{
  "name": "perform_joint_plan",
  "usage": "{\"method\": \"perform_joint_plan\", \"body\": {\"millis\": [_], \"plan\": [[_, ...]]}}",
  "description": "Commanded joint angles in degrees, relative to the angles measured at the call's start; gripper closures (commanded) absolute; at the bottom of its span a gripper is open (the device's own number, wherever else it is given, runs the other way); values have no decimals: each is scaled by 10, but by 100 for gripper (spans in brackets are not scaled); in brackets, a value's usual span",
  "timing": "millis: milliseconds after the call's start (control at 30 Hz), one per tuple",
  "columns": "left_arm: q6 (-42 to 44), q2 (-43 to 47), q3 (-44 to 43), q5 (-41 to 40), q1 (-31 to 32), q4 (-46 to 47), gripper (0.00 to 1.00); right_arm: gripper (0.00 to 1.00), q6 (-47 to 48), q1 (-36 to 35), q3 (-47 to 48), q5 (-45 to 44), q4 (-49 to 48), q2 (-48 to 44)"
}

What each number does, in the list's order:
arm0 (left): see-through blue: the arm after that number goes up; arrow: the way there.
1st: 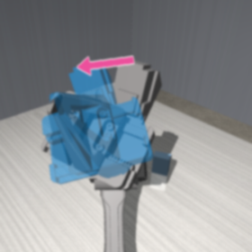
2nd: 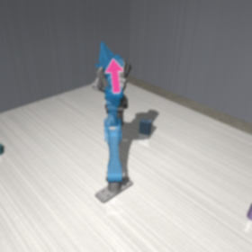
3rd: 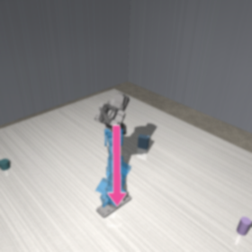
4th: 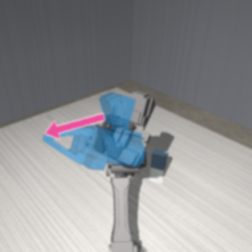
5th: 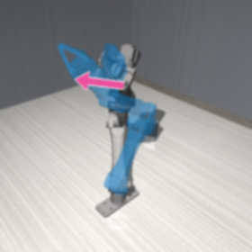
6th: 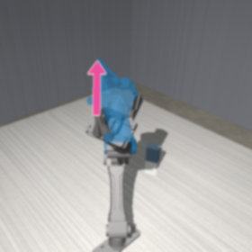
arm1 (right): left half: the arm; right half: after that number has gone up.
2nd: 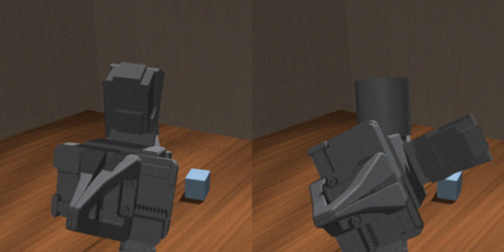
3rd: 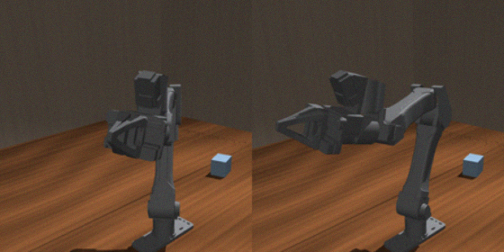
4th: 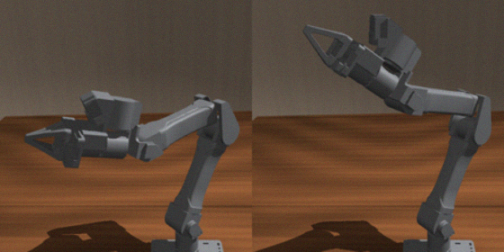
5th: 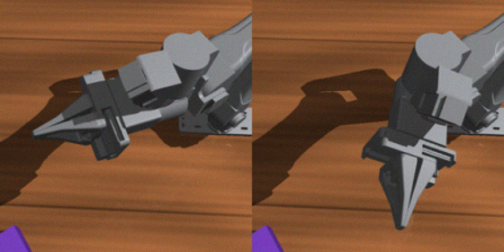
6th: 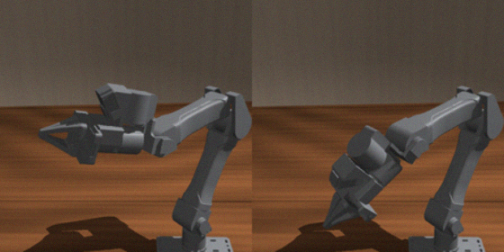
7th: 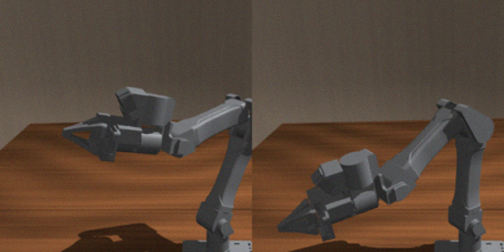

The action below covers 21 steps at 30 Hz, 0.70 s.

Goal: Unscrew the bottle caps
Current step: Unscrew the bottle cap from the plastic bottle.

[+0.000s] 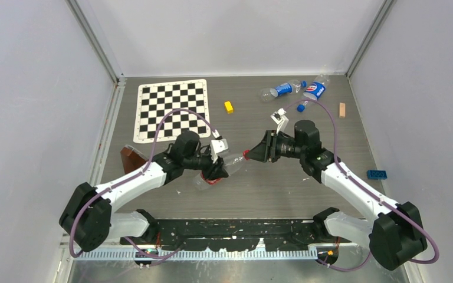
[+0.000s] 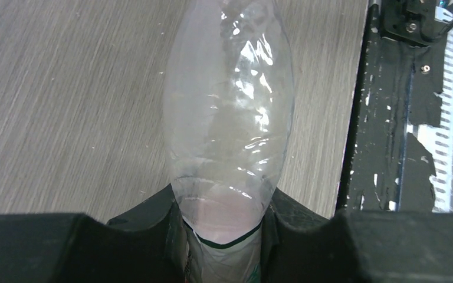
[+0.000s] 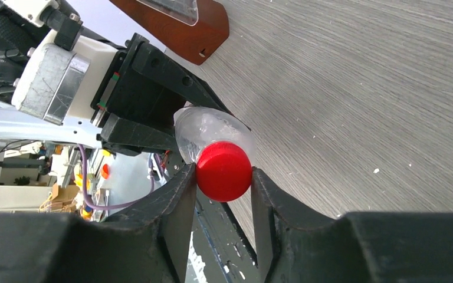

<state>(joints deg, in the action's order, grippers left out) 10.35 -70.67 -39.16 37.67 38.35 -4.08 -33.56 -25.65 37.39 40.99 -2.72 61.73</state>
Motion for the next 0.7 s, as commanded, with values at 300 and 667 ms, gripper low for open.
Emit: {"method": "perform_joint_plan", "body": {"millis": [300, 667], "plan": [[11, 60, 77, -243, 20, 164, 93, 24, -97, -16, 35, -118, 3, -42], [106, 112, 125, -442, 122, 228, 94, 28, -227, -14, 45, -127, -49, 23]]}}
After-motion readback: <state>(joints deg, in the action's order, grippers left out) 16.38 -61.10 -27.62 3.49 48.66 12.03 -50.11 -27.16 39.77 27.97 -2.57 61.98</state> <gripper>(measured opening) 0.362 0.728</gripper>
